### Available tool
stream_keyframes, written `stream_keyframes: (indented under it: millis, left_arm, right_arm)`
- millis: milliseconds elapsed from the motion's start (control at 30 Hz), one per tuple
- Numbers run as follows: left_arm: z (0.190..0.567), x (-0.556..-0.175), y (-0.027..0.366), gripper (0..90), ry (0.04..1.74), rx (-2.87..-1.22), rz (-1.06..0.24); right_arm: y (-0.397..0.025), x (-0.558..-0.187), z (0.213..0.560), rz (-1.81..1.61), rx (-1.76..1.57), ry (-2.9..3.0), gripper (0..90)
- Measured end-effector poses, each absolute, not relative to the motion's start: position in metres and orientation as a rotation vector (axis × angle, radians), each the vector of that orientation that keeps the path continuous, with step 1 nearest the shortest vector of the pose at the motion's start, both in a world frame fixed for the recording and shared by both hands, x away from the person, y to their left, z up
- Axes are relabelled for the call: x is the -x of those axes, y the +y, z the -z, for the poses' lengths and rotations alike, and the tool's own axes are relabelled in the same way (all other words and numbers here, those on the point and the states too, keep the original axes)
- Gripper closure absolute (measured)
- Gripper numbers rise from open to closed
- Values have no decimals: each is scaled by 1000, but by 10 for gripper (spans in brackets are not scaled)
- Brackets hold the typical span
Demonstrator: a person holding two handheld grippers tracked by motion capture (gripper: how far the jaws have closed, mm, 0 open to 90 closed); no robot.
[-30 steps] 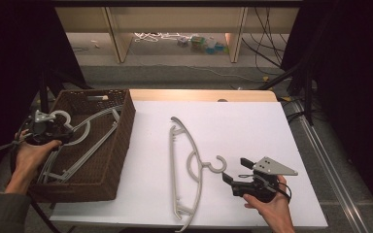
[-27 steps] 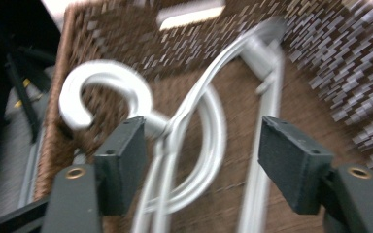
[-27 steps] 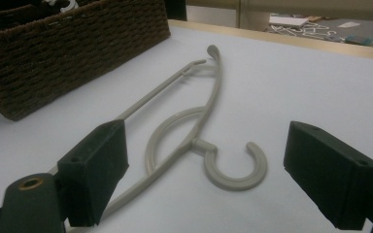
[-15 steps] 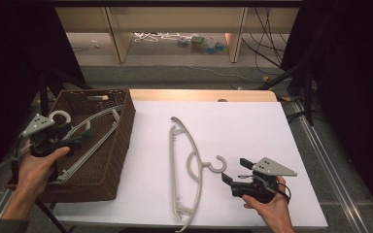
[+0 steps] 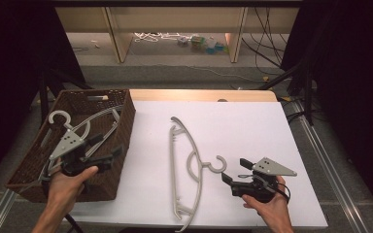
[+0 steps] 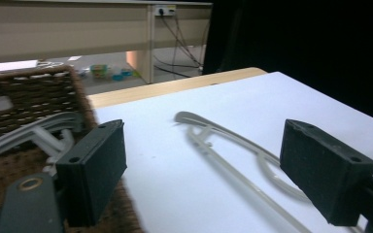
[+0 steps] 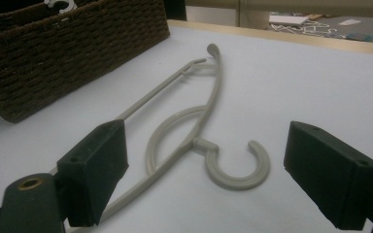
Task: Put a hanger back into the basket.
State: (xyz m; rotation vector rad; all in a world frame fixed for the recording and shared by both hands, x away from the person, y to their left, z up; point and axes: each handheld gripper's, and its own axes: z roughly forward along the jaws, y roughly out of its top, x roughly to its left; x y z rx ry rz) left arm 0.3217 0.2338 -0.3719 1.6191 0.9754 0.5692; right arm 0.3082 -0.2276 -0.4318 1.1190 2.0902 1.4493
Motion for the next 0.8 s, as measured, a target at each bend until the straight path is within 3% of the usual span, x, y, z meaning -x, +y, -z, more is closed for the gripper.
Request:
stream_keyframes:
  millis: [400,800]
  left_arm:
    - [390,-305,194,168,823,-1681,-508]
    - [422,-292,187,160,831,-1700,-504]
  right_arm:
    - [-229,-307,433,-1438,-1143,2094,168]
    - [-221,-310,435,-1425,-1151,2092,161]
